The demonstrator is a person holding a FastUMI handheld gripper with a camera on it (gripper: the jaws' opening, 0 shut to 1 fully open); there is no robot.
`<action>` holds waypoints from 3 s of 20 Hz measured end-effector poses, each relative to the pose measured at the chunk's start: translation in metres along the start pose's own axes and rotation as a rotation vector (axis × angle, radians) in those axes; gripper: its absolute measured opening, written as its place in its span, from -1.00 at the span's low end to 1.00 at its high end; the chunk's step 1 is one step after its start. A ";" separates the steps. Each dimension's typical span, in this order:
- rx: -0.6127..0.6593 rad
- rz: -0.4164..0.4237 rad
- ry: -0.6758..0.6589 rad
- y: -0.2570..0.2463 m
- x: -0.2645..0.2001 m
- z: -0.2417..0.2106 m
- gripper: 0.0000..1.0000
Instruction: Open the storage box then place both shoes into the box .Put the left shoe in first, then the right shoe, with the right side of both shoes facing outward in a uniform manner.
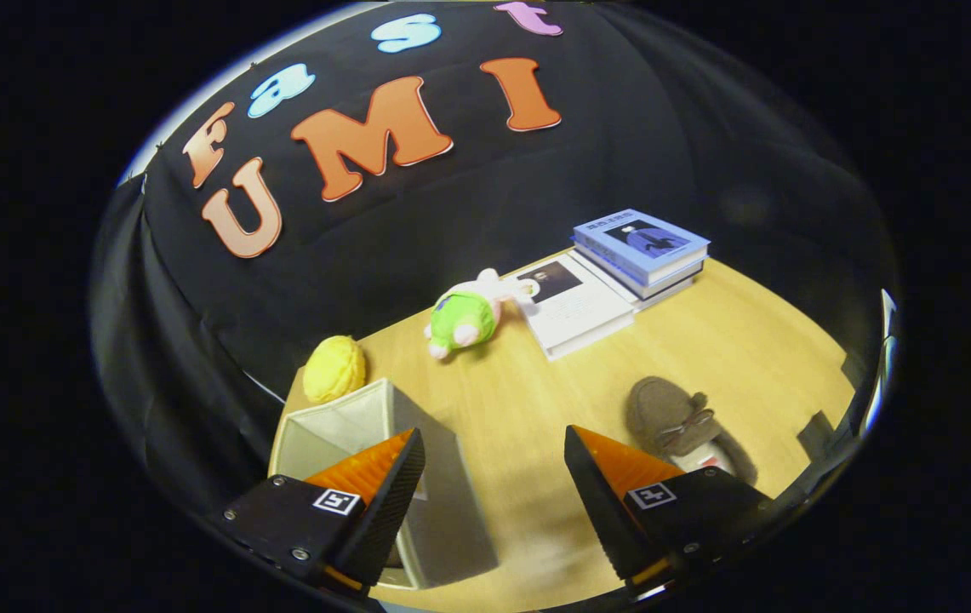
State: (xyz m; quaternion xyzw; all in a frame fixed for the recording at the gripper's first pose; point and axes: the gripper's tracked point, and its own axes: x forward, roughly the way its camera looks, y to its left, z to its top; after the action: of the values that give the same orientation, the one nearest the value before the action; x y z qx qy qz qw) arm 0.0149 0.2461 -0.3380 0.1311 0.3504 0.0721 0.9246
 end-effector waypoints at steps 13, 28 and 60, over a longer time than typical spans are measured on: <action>-0.061 -0.177 0.093 -0.173 0.010 -0.014 0.97; -0.060 -0.163 0.256 -0.214 0.043 -0.074 -0.13; 0.086 -0.137 0.097 -0.128 0.020 -0.006 -0.99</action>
State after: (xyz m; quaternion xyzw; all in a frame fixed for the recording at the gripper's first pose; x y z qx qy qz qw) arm 0.0313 0.1296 -0.3921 0.1426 0.4057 0.0000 0.9028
